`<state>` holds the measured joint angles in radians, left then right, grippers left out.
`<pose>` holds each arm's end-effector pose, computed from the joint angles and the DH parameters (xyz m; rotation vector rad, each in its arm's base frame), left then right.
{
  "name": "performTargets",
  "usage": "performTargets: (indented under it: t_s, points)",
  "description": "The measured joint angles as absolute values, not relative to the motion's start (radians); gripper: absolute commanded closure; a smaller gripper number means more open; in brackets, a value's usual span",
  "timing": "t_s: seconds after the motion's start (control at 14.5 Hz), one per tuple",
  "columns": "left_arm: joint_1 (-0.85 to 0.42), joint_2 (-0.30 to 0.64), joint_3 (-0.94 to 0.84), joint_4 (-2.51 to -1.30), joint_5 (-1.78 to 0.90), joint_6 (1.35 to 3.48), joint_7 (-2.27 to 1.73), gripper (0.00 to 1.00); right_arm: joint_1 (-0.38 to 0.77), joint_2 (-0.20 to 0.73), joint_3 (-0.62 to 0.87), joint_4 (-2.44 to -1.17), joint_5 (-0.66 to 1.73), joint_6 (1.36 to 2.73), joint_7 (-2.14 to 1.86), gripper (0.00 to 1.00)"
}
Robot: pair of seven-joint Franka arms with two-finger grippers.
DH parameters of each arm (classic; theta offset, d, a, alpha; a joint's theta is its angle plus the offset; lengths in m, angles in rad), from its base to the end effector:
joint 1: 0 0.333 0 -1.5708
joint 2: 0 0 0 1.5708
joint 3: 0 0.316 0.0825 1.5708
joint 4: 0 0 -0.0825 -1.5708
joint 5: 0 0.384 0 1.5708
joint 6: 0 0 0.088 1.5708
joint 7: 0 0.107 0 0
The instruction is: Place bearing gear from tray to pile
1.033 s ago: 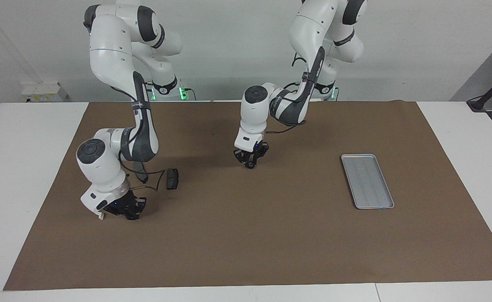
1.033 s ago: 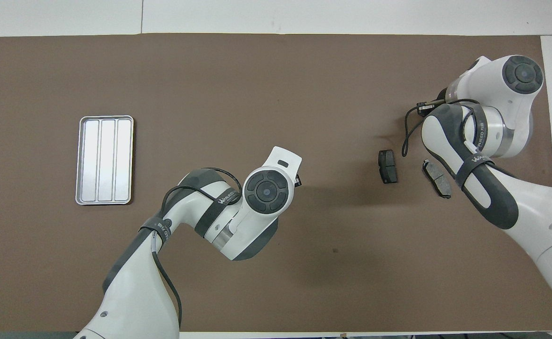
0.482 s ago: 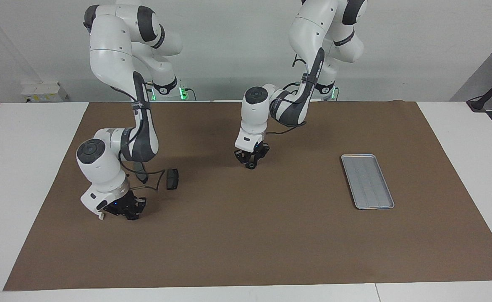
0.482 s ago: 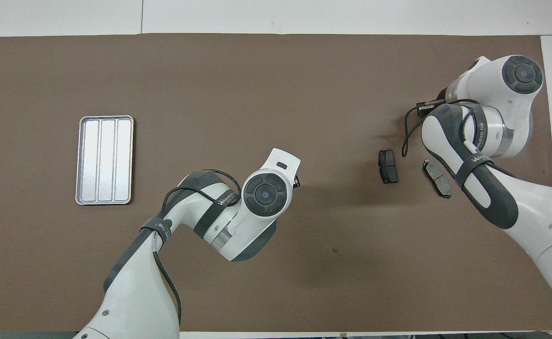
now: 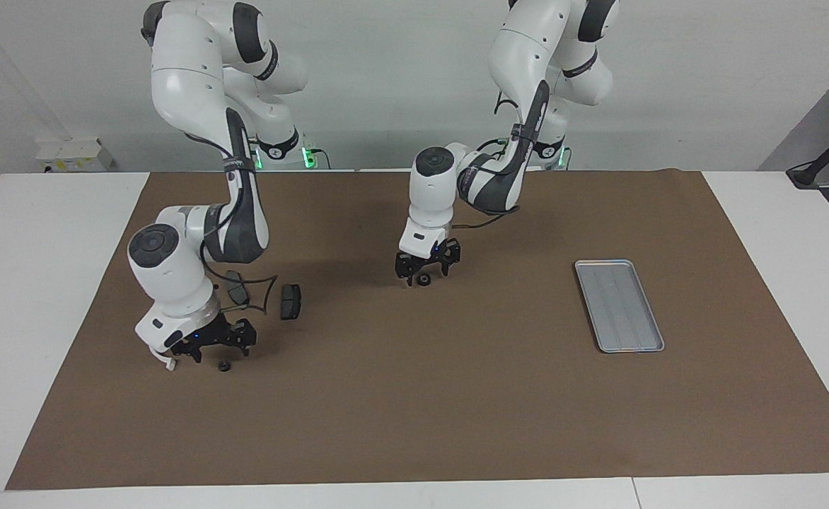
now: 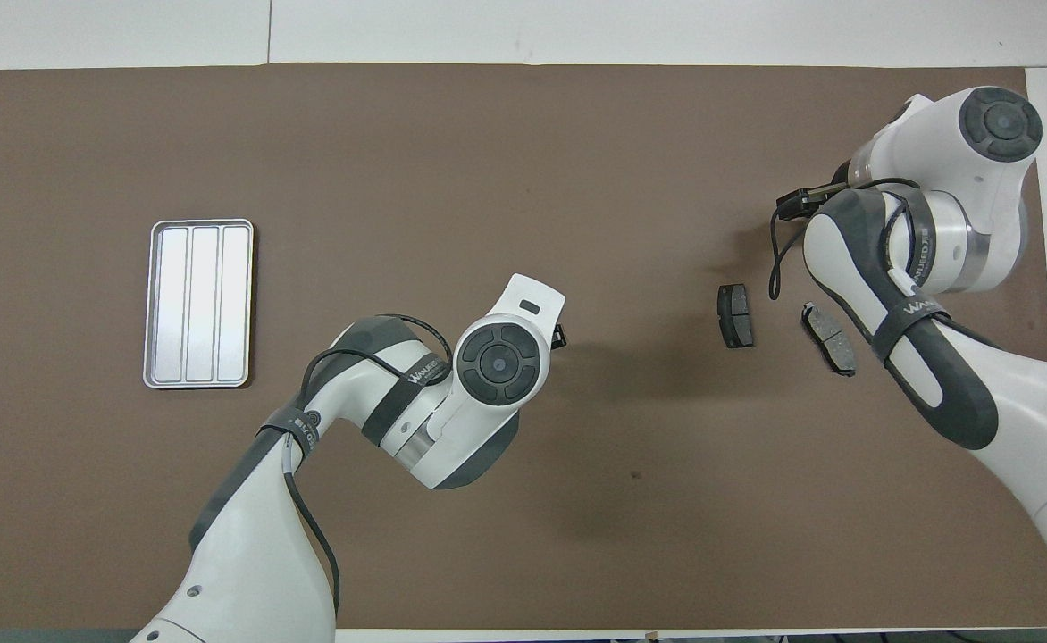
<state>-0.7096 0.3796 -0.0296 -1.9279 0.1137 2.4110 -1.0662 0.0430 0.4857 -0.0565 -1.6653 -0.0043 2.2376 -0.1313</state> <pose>0.4683 -0.4247 0.3018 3.0736 0.3845 0.1842 0.6838 -0.0049 0.3339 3.0967 0.1984 0.1319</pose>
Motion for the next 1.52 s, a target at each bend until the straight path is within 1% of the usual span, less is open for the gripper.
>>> performTargets:
  t_s: [0.28,0.55,0.69,0.9,1.03,1.17,1.38,1.52]
  points:
    - [-0.659,0.368,-0.02,-1.868,0.133,2.339,-1.028,0.0,0.065,0.392,-0.047,-1.658,-0.005,2.104,-0.129,0.0]
    - [-0.543,0.287,-0.021,-1.778,0.122,2.132,-0.852,0.0,0.113,0.327,-0.046,-1.627,-0.005,1.966,-0.053,0.0]
    - [-0.495,0.253,-0.019,-1.739,0.083,2.053,-0.742,0.0,0.152,0.298,-0.044,-1.615,-0.005,1.909,0.052,0.0]
    - [-0.387,0.23,-0.018,-1.661,0.042,1.939,-0.564,0.0,0.258,0.255,-0.041,-1.611,-0.005,1.841,0.318,0.0]
    - [-0.293,0.229,-0.016,-1.592,0.019,1.872,-0.416,0.0,0.34,0.243,-0.036,-1.611,-0.004,1.829,0.52,0.0]
    - [-0.196,0.227,-0.013,-1.55,0.01,1.837,-0.25,0.0,0.415,0.242,-0.032,-1.612,0.003,1.829,0.711,0.0]
    - [-0.065,0.215,-0.009,-1.534,0.006,1.832,-0.05,0.0,0.504,0.243,-0.028,-1.62,0.018,1.838,0.919,0.0]
    - [-0.002,0.193,-0.009,-1.528,0.002,1.832,0.021,0.01,0.559,0.248,-0.027,-1.65,0.018,1.89,1.022,0.0]
